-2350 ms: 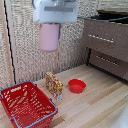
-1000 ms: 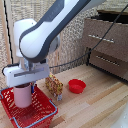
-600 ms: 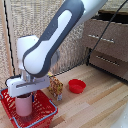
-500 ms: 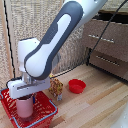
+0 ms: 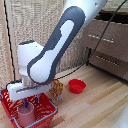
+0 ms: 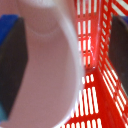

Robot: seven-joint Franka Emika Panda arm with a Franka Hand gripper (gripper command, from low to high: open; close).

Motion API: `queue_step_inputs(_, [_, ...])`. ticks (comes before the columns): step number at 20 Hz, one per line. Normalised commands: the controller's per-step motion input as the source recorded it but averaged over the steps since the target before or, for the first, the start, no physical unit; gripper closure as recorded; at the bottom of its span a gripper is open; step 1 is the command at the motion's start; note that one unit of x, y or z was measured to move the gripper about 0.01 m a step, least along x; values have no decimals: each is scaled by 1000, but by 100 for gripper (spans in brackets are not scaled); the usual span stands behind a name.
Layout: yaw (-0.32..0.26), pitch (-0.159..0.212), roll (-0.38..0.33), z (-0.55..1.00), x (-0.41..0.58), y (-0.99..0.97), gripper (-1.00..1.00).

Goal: Move your gripper towards the pink mug and hold it gently. Lift the pink mug from the surface. Position it above the basket, lowering it gently until it is placed inside. Release the grip on the pink mug, completing the task.

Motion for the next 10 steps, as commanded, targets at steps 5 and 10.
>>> queue_step_inputs(5, [-5, 45, 74, 595, 118, -135, -100])
queue_step_inputs(10, [-11, 100, 49, 669, 106, -22, -100])
